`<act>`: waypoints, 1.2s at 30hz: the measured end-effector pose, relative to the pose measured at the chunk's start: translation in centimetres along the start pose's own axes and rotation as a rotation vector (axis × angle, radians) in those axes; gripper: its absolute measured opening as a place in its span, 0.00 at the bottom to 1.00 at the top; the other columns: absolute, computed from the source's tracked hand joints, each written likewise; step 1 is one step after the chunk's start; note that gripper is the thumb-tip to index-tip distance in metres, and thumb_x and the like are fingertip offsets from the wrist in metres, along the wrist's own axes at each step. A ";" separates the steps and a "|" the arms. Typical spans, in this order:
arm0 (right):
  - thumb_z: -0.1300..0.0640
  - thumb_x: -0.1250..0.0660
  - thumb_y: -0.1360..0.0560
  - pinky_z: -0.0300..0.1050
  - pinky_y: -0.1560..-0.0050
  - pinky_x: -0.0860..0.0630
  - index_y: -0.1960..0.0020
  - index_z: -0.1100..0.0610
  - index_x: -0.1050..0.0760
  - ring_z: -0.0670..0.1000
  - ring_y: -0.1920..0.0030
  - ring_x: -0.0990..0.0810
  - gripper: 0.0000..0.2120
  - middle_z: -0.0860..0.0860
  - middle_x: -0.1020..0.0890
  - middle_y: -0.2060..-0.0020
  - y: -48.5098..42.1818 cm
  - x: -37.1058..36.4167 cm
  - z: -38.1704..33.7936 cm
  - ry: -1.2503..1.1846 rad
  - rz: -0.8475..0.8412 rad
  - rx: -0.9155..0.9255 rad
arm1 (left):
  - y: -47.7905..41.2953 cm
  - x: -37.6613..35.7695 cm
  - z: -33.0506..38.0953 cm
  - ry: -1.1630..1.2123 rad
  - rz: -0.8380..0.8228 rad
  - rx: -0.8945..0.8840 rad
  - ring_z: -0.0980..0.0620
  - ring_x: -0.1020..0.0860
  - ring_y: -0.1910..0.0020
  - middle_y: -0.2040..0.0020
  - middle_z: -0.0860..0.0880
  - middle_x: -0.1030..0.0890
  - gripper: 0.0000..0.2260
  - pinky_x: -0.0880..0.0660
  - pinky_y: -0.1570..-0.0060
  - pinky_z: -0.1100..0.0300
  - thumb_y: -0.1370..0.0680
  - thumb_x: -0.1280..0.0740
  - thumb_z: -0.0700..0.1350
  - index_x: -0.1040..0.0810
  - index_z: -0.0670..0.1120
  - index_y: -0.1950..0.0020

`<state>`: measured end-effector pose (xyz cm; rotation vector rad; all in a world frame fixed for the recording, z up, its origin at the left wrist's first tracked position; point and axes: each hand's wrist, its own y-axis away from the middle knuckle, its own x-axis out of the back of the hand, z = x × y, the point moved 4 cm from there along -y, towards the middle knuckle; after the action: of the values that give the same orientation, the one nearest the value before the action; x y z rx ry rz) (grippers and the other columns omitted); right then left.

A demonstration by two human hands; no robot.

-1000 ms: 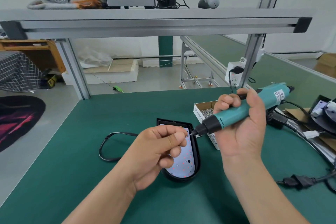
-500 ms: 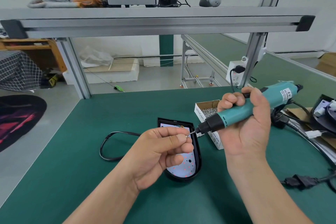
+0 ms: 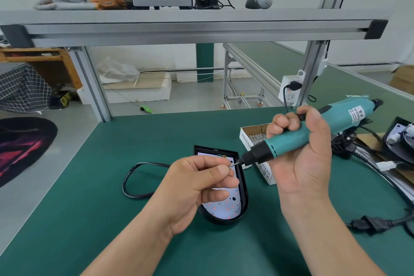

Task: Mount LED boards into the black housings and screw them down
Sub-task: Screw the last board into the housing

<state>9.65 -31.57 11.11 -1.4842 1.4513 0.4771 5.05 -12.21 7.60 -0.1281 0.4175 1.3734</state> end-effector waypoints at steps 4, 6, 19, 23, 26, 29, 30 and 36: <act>0.55 0.37 0.16 0.42 0.53 0.23 0.50 0.53 0.23 0.50 0.58 0.23 0.06 0.48 0.27 0.63 0.2 -0.6 -0.3 0.070 -0.103 0.019 | -0.1 0.2 -0.1 -0.046 0.062 -0.038 0.46 0.12 0.57 0.55 0.39 0.13 0.04 0.18 0.66 0.61 0.23 0.25 0.37 0.11 0.44 0.53; 0.55 0.36 0.16 0.43 0.52 0.23 0.49 0.53 0.24 0.50 0.57 0.23 0.04 0.48 0.26 0.63 0.2 -0.8 -0.3 0.093 -0.145 0.033 | -0.1 0.2 -0.1 -0.086 0.085 -0.060 0.46 0.12 0.57 0.56 0.39 0.13 0.06 0.18 0.65 0.61 0.21 0.26 0.35 0.11 0.44 0.53; 0.52 0.29 0.18 0.46 0.52 0.23 0.48 0.56 0.26 0.51 0.59 0.23 0.09 0.50 0.27 0.63 0.1 1.8 2.4 -0.016 0.231 -0.059 | -0.7 0.5 -0.6 -0.252 0.191 -0.193 0.44 0.11 0.57 0.58 0.42 0.12 0.12 0.17 0.61 0.60 0.21 0.26 0.35 0.11 0.51 0.53; 0.51 0.28 0.19 0.46 0.53 0.22 0.49 0.56 0.26 0.52 0.60 0.24 0.10 0.51 0.27 0.63 -0.1 2.2 2.4 -0.030 0.258 -0.063 | -0.8 0.6 -0.7 -0.222 0.173 -0.166 0.44 0.11 0.55 0.56 0.41 0.12 0.09 0.17 0.60 0.60 0.20 0.26 0.36 0.10 0.50 0.51; 0.50 0.29 0.19 0.45 0.54 0.21 0.49 0.56 0.26 0.52 0.61 0.24 0.11 0.51 0.27 0.63 -0.2 2.3 2.4 -0.039 0.265 -0.066 | -0.6 0.4 -0.6 -0.198 0.146 -0.155 0.43 0.11 0.53 0.54 0.42 0.12 0.05 0.17 0.61 0.59 0.19 0.26 0.42 0.10 0.49 0.50; 0.51 0.29 0.18 0.46 0.54 0.21 0.49 0.56 0.26 0.52 0.61 0.23 0.10 0.51 0.27 0.63 -0.2 2.3 2.3 -0.057 0.254 -0.065 | -0.7 0.6 -0.6 -0.181 0.161 -0.139 0.43 0.11 0.52 0.53 0.42 0.12 0.09 0.17 0.62 0.59 0.17 0.29 0.48 0.11 0.45 0.49; 0.51 0.28 0.18 0.46 0.53 0.21 0.49 0.56 0.26 0.52 0.60 0.23 0.11 0.50 0.27 0.63 -0.2 2.3 2.3 -0.059 0.255 -0.067 | -0.7 0.7 -0.6 -0.171 0.170 -0.128 0.43 0.11 0.53 0.53 0.42 0.12 0.10 0.17 0.62 0.59 0.17 0.30 0.48 0.12 0.44 0.48; 0.51 0.28 0.19 0.45 0.54 0.21 0.50 0.57 0.25 0.51 0.60 0.23 0.10 0.50 0.27 0.64 -0.8 2.9 1.9 -0.030 0.266 -0.028 | -2.0 3.8 0.0 -0.504 0.398 -0.244 0.53 0.22 0.71 0.64 0.52 0.16 0.10 0.25 0.69 0.58 0.16 0.31 0.49 0.13 0.52 0.55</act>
<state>11.67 -31.74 8.15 -1.3052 1.6320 0.6807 7.46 -9.07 5.93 0.1090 -0.1596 1.7809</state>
